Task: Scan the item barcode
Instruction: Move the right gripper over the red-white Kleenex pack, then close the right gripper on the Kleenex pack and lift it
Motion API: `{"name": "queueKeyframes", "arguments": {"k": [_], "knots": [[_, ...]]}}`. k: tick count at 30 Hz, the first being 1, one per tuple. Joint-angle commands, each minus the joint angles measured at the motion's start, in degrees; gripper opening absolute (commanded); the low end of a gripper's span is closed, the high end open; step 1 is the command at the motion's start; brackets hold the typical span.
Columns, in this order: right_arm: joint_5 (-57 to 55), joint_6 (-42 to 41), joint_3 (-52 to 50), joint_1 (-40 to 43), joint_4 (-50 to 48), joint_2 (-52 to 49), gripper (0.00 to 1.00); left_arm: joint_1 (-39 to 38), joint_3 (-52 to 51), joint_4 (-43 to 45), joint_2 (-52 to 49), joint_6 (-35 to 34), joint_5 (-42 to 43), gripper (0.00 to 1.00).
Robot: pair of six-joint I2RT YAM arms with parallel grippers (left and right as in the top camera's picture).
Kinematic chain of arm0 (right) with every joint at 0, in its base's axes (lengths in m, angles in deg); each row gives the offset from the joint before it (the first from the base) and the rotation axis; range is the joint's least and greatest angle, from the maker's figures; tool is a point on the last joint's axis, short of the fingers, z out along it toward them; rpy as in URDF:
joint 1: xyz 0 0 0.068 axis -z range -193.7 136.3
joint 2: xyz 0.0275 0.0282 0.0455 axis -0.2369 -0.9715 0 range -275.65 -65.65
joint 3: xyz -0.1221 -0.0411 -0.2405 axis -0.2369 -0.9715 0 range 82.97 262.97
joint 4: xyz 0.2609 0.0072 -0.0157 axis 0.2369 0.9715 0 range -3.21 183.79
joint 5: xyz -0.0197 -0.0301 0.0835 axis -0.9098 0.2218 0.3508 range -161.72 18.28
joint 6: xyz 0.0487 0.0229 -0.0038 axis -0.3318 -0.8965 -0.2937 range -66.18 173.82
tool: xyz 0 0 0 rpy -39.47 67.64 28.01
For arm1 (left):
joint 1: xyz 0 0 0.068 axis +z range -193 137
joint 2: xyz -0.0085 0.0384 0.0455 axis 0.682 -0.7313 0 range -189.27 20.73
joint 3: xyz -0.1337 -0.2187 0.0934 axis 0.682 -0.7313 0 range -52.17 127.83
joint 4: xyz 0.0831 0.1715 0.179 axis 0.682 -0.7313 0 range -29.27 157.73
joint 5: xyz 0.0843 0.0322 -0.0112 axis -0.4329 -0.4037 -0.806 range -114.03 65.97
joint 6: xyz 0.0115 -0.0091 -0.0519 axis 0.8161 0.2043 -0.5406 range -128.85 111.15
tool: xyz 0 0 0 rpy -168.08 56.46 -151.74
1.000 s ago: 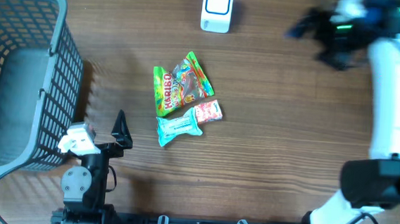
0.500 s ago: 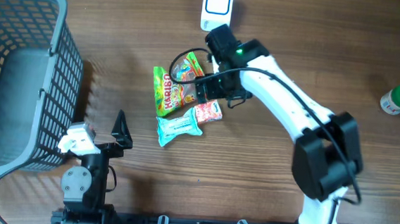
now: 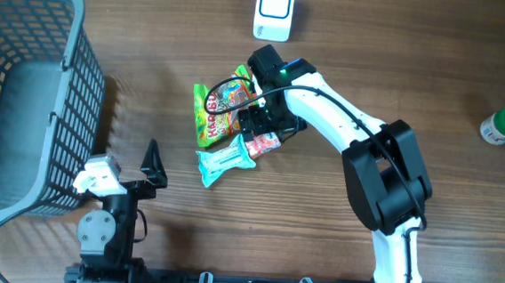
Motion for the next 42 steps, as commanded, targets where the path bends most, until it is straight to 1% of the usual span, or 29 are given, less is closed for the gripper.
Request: {"name": "queueKeyframes", "arguments": {"k": [1,2,4,6,9,11,13,14,16,19,20,21,22,23,24,25,26,27,28,29,31,32,34,37,40,42], "knots": [[0.85,1.14,-0.09,-0.50,-0.15,-0.68,0.94,0.37,-0.37,0.20,0.33,0.11,0.48,1.00],[0.33,1.11,-0.09,-0.48,-0.09,-0.68,0.88,0.37,-0.37,0.20,0.33,0.11,0.48,1.00],[-0.07,1.05,-0.09,-0.48,0.07,-0.68,0.72,0.37,-0.37,0.20,0.33,0.11,0.48,1.00],[0.00,1.03,-0.09,-0.37,0.35,-0.68,0.62,0.37,-0.37,0.20,0.33,0.11,0.48,1.00],[0.00,1.11,0.22,0.02,1.81,-0.57,0.59,0.37,-0.37,0.20,0.33,0.11,0.50,1.00],[0.00,1.11,1.03,0.70,3.80,-0.46,0.52,0.37,-0.37,0.20,0.33,0.11,0.50,1.00],[0.00,1.11,1.99,1.51,5.62,-0.31,0.40,0.37,-0.37,0.20,0.33,0.11,0.48,1.00],[0.02,1.14,2.54,1.99,6.47,-0.15,0.37,0.37,-0.37,0.20,0.33,0.11,0.48,1.00],[0.00,1.11,3.76,2.89,8.11,0.15,0.34,0.37,-0.37,0.20,0.33,0.11,0.48,1.00],[0.02,0.52,6.60,4.83,11.02,0.50,0.33,0.37,-0.37,0.20,0.33,0.11,0.50,1.00],[0.02,-0.33,7.76,5.75,12.13,0.52,0.29,0.37,-0.37,0.20,0.33,0.11,0.48,1.00],[0.02,-0.63,8.61,6.51,12.92,0.50,0.28,0.37,-0.37,0.20,0.33,0.11,0.48,1.00],[0.04,-0.59,9.40,7.43,13.57,0.52,0.28,0.37,-0.37,0.20,0.33,0.11,0.48,1.00],[0.04,-0.57,9.86,8.09,14.01,0.52,0.31,0.37,-0.37,0.20,0.33,0.11,0.48,1.00],[0.04,-0.57,10.25,8.76,14.67,0.52,0.29,0.37,-0.37,0.20,0.33,0.11,0.48,1.00],[0.04,-0.57,10.49,9.42,15.28,0.52,0.22,0.37,-0.37,0.20,0.33,0.11,0.50,1.00],[0.07,-0.59,10.54,10.23,15.80,0.52,0.18,0.37,-0.37,0.20,0.33,0.11,0.50,1.00],[0.15,-0.61,10.54,10.84,16.20,0.52,0.20,0.37,-0.37,0.20,0.33,0.11,0.48,1.00],[0.55,-0.55,10.54,11.47,16.68,0.52,0.42,0.37,-0.37,0.20,0.33,0.11,0.48,1.00],[1.55,0.09,10.49,12.04,17.14,0.50,0.66,0.37,-0.37,0.20,0.33,0.11,0.50,1.00],[5.97,4.26,9.57,12.94,17.27,0.50,0.85,0.37,-0.37,0.20,0.33,0.11,0.48,1.00],[9.03,7.32,8.79,13.20,17.00,0.50,0.87,0.37,-0.37,0.20,0.33,0.11,0.50,1.00],[13.18,11.41,6.60,13.53,15.34,0.48,0.87,0.37,-0.37,0.20,0.33,0.11,0.48,1.00],[14.05,13.11,0.50,13.57,10.23,0.39,0.87,0.37,-0.37,0.20,0.33,0.11,0.48,1.00],[14.34,13.49,-3.89,13.57,6.64,0.39,0.83,0.37,-0.37,0.20,0.33,0.11,0.50,1.00],[16.63,14.75,-6.36,13.57,4.07,0.39,0.81,0.37,-0.37,0.20,0.33,0.11,0.48,1.00]]}}
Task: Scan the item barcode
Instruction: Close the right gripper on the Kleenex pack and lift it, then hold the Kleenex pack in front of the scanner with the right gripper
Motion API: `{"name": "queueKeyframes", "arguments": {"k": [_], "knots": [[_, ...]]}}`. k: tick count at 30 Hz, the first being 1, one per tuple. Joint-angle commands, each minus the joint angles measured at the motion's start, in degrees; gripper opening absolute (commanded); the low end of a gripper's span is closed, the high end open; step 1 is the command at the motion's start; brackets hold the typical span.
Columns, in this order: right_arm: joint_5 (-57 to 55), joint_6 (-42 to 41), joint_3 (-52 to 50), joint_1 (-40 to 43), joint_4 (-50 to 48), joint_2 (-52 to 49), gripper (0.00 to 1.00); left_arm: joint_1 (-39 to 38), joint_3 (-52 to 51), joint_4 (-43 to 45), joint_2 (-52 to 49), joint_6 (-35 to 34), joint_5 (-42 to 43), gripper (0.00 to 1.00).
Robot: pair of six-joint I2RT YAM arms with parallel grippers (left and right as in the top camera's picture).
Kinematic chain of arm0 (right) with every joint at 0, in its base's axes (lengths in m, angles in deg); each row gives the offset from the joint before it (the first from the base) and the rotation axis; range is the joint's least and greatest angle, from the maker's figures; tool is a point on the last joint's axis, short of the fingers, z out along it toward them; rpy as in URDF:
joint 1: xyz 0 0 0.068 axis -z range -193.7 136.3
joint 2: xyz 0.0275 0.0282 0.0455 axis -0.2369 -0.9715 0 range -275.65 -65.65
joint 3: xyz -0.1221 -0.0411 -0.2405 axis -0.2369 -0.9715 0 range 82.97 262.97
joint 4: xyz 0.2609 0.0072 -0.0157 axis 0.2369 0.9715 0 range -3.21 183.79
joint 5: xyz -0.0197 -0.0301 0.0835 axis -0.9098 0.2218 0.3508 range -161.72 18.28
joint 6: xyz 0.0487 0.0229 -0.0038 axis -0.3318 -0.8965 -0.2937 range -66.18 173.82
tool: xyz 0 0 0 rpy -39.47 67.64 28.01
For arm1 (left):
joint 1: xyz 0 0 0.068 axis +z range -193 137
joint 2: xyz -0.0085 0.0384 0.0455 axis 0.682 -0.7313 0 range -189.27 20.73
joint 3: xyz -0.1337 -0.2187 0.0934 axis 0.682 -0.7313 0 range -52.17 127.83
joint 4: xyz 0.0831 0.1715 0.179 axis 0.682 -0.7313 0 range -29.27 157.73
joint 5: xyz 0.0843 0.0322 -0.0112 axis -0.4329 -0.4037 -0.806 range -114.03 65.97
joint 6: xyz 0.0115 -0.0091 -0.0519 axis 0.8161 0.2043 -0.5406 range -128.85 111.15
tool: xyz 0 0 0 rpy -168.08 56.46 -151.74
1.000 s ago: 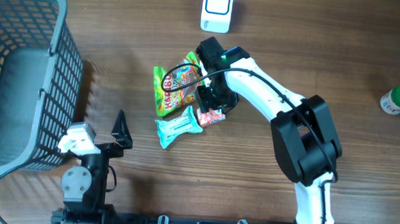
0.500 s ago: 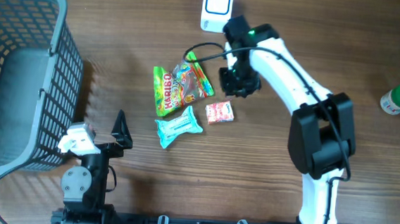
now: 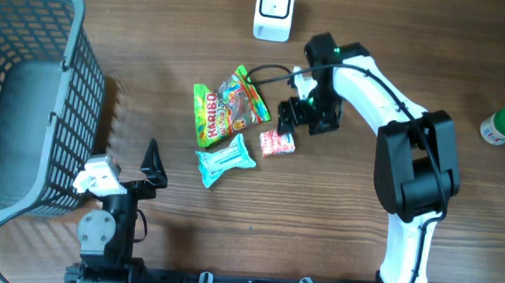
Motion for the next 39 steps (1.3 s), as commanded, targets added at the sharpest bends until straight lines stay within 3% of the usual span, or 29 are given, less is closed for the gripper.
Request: {"name": "queueKeyframes", "arguments": {"k": [1,7,13,18,24,28,32,39], "knots": [[5.60,3.54,-4.61,-0.11,-3.80,0.33,0.80,0.37,-0.37,0.20,0.33,0.11,0.46,1.00],[10.19,3.15,-9.03,-0.17,-10.60,0.31,0.61,0.37,-0.37,0.20,0.33,0.11,0.46,1.00],[10.80,3.15,-10.43,-0.17,-9.55,0.31,0.04,0.37,-0.37,0.20,0.33,0.11,0.46,1.00],[10.56,-1.79,-6.49,0.74,-3.45,0.39,0.04,0.37,-0.37,0.20,0.33,0.11,0.48,1.00],[11.39,-19.15,6.62,3.56,19.39,0.55,0.04,0.37,-0.37,0.20,0.33,0.11,0.48,1.00],[19.15,-22.64,9.86,5.70,29.92,0.55,0.04,0.37,-0.37,0.20,0.33,0.11,0.46,1.00],[28.83,-23.63,9.62,7.13,30.80,0.59,0.04,0.37,-0.37,0.20,0.33,0.11,0.46,1.00],[29.20,-25.49,9.62,7.17,30.80,0.61,0.04,0.37,-0.37,0.20,0.33,0.11,0.48,1.00]]}}
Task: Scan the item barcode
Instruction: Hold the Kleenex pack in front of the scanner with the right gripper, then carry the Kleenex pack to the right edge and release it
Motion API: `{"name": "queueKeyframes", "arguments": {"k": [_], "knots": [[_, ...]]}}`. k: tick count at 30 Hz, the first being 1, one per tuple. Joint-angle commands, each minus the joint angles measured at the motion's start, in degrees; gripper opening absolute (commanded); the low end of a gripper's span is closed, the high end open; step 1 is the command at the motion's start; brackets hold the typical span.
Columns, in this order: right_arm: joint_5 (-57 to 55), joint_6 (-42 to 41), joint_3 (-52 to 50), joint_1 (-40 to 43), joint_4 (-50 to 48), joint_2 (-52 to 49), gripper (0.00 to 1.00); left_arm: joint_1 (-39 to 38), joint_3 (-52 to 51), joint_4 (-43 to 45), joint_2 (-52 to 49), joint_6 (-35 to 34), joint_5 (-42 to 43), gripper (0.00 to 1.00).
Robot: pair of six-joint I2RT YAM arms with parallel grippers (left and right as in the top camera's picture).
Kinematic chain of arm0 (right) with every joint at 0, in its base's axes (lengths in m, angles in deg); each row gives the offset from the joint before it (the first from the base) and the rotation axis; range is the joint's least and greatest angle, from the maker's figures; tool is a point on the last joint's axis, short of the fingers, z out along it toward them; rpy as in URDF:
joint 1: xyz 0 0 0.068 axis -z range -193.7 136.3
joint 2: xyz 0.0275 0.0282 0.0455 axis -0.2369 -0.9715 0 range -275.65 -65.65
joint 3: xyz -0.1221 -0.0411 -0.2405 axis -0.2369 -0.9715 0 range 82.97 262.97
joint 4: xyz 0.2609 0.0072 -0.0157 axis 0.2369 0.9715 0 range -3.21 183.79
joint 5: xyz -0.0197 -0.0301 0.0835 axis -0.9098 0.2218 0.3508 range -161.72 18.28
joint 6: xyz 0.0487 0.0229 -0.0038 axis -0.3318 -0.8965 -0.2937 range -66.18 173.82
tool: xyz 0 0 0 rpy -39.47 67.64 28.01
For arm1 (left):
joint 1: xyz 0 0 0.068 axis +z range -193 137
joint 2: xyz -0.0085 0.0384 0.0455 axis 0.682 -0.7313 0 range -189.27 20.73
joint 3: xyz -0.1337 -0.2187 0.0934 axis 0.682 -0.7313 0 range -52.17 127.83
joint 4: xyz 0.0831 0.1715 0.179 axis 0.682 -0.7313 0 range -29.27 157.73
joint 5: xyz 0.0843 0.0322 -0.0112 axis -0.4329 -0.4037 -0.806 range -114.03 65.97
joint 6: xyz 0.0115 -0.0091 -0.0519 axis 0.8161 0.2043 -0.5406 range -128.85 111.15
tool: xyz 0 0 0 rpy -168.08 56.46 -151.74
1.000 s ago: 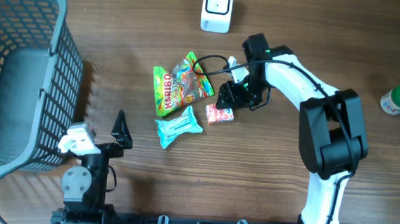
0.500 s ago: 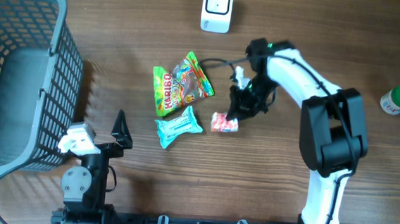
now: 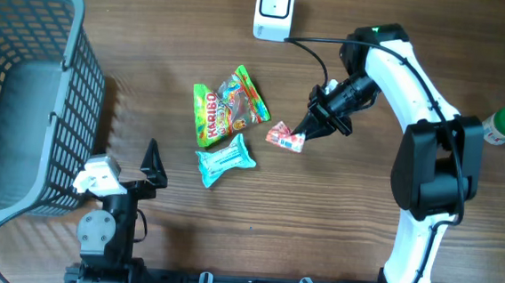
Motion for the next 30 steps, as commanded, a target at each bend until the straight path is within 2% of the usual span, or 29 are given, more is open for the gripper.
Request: {"name": "queueKeyframes", "arguments": {"k": [1,5,8,11,15,18,20,21,24,26,30], "knots": [[2.93,-1.31,0.74,-0.13,0.11,-0.44,0.04,0.37,-0.37,0.20,0.31,0.11,0.50,1.00],[0.15,-0.98,0.74,-0.20,-0.90,-0.44,0.04,0.37,-0.37,0.20,0.31,0.11,0.48,1.00],[0.83,5.31,0.81,-0.20,-9.60,-0.44,0.04,0.37,-0.37,0.20,0.31,0.11,0.50,1.00],[0.87,5.46,0.81,-0.20,-23.08,-0.44,0.04,0.37,-0.37,0.20,0.31,0.11,0.48,1.00],[0.81,-3.89,0.81,-0.20,-45.38,-0.44,0.04,0.37,-0.37,0.20,0.31,0.11,0.50,1.00],[-0.17,-6.45,0.81,-0.35,-62.34,-0.44,0.04,0.37,-0.37,0.20,0.31,0.11,0.50,1.00],[-6.27,-6.25,0.81,-0.87,-73.83,-0.44,0.04,0.37,-0.37,0.20,0.31,0.11,0.48,1.00],[-14.43,-5.22,0.81,-1.81,-82.03,-0.46,0.05,0.37,-0.37,0.20,0.31,0.11,0.48,1.00],[-31.34,-1.49,0.81,-4.02,-89.66,-0.85,0.04,0.37,-0.37,0.20,0.31,0.11,0.48,1.00],[-43.87,4.24,0.79,-6.38,-95.19,-1.88,0.04,0.37,-0.37,0.20,0.31,0.11,0.48,1.00],[-51.82,18.36,0.79,-9.14,-110.88,-8.55,0.04,0.37,-0.37,0.20,0.31,0.11,0.48,1.00]]}}
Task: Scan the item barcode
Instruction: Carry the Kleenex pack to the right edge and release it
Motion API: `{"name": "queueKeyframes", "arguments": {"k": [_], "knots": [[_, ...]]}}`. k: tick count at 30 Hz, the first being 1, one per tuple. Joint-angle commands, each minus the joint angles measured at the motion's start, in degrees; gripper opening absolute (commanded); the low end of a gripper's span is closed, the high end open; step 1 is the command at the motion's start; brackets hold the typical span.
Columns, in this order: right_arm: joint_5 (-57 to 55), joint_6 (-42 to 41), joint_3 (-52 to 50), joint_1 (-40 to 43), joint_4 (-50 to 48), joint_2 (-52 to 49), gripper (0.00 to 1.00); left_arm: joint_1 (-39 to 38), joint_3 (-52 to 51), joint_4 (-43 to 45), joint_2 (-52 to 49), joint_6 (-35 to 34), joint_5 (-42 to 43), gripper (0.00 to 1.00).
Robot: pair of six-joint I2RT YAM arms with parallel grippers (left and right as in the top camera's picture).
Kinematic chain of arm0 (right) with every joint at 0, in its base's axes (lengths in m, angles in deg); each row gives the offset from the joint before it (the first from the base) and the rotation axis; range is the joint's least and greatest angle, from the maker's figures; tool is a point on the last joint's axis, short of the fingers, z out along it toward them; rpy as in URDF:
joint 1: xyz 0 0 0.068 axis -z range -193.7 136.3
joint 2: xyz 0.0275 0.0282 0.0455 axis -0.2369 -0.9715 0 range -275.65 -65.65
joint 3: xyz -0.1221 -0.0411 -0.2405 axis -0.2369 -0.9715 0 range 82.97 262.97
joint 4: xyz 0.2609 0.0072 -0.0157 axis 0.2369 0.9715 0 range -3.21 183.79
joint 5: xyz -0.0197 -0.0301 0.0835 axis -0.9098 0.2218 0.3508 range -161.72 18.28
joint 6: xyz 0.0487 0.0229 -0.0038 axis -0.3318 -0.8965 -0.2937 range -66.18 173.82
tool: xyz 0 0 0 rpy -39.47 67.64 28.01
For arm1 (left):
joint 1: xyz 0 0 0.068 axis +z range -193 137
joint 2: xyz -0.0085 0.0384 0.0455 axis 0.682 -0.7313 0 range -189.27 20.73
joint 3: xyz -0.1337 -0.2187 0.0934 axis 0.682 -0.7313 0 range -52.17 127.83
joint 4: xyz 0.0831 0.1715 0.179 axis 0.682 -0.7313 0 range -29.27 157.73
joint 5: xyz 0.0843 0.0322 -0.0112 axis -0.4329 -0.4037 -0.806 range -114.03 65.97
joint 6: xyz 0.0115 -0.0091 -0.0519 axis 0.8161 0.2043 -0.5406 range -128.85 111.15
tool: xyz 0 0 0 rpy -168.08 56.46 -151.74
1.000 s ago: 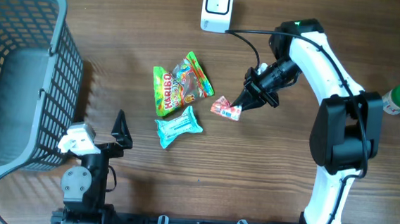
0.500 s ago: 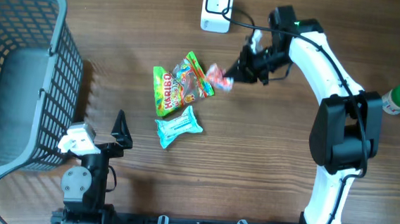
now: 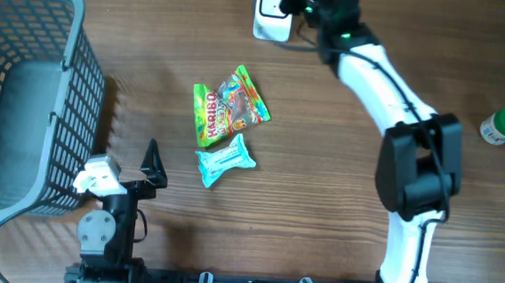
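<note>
The white barcode scanner (image 3: 269, 25) stands at the table's far edge. My right gripper hovers right over its top and hides part of it. A sliver of the small red-and-white packet shows at the fingers, so the gripper is shut on it. Most of the packet is hidden by the wrist. My left gripper (image 3: 152, 159) rests near the front left, fingers together, holding nothing.
A green Haribo bag (image 3: 207, 116), a colourful candy bag (image 3: 243, 96) and a teal packet (image 3: 224, 159) lie mid-table. A grey basket (image 3: 81, 103) fills the left side. A green-capped bottle and a red box sit at the right edge.
My right gripper was holding the red-and-white packet low beside the pile. It is now at the far edge, over the scanner, with the packet still in it. The left arm has not moved.
My right gripper was down on the pile of packets. Then it stood just right of the red-and-white packet on the table. Then it held that packet lifted and tilted beside the pile. Now the packet is at the scanner.
</note>
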Motion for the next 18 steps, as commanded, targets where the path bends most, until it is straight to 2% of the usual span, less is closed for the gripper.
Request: {"name": "queueKeyframes", "arguments": {"k": [1,4,6,18], "knots": [[-13.66,12.98,0.50,-1.57,-10.12,-7.82,0.04,0.37,-0.37,0.20,0.35,0.11,0.46,1.00],[-13.84,13.53,0.50,-1.46,-19.82,-12.90,0.04,0.37,-0.37,0.20,0.35,0.11,0.46,1.00],[-14.16,13.53,0.50,-1.33,-22.18,-14.75,0.04,0.37,-0.37,0.20,0.35,0.11,0.46,1.00],[-14.40,14.84,0.52,-1.18,-20.81,-14.12,0.04,0.37,-0.37,0.17,0.35,0.11,0.46,1.00]]}}
